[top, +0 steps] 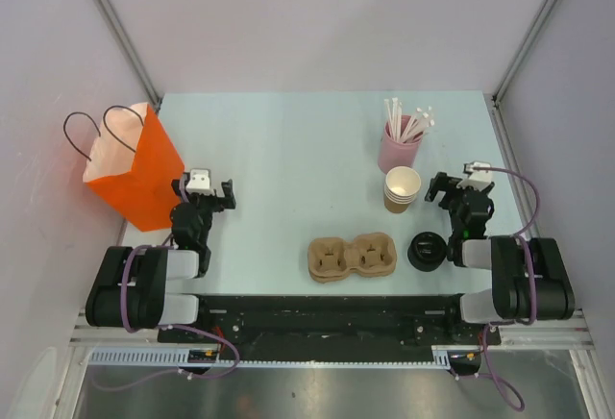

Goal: Pack the takeout coffee

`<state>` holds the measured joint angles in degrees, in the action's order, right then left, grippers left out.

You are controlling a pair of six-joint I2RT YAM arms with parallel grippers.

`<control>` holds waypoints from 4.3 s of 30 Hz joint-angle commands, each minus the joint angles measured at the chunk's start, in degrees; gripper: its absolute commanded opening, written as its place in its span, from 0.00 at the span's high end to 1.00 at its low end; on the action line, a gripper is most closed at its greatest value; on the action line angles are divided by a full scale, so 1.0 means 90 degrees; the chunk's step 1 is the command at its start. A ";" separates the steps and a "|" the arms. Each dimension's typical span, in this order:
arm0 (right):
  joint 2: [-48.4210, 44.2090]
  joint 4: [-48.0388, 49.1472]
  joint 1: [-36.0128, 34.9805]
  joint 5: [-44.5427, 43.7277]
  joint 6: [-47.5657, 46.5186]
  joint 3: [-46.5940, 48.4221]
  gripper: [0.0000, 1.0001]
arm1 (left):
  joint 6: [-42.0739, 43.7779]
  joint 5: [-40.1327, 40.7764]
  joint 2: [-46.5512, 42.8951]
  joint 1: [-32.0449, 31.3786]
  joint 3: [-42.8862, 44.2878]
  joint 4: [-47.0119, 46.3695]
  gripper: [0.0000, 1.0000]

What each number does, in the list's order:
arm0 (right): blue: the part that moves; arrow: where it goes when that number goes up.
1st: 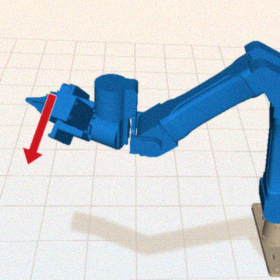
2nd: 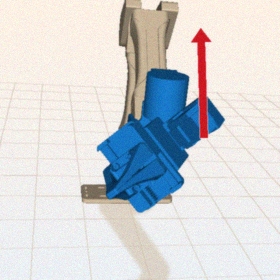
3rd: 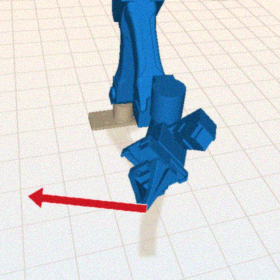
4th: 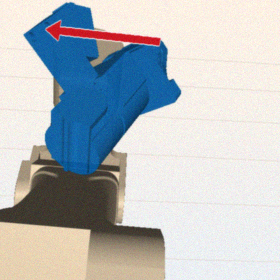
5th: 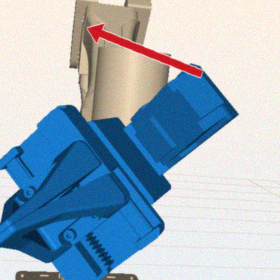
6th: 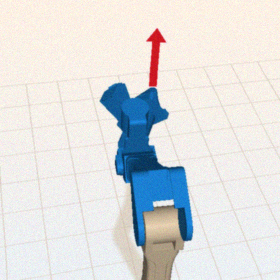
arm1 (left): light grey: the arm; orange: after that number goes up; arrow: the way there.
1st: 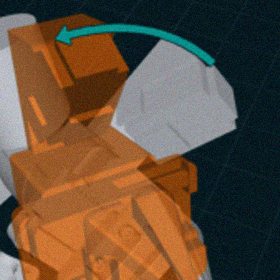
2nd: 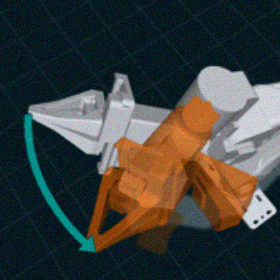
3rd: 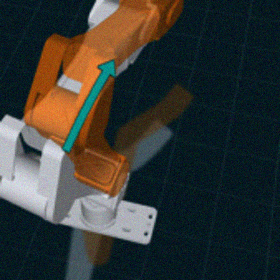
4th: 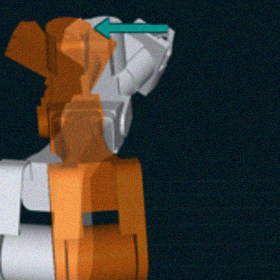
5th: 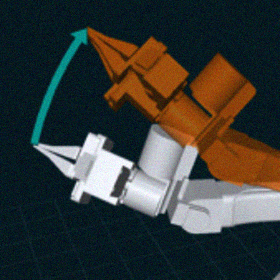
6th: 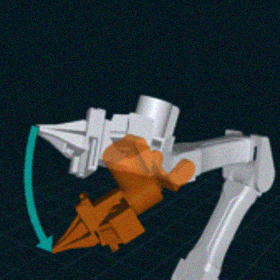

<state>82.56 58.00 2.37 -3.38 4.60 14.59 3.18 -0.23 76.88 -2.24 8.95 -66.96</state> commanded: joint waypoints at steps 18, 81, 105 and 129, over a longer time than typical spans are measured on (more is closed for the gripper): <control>-0.2143 -0.8637 -0.0047 0.0543 0.0643 0.4315 0.34 | 0.1382 -0.2064 -0.1120 -0.0783 0.2281 0.4997 0.04; -0.1674 -0.9267 -0.1903 0.0668 -0.0013 0.6543 1.00 | 0.1532 -0.2534 -0.0398 -0.2192 0.5929 1.0076 0.04; 0.2613 -0.9383 -0.3906 0.1186 0.0612 0.7920 1.00 | 0.1053 -0.2396 -0.0076 -0.1226 0.5890 1.0077 0.07; -0.0061 -1.3513 -0.3916 -0.1587 0.1195 0.7543 0.39 | 0.0702 -0.2739 -0.0261 -0.1352 0.5783 1.0077 0.12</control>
<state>85.25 -47.13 -33.78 -8.05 6.79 86.15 10.87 -23.00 76.86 -13.45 61.43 23.79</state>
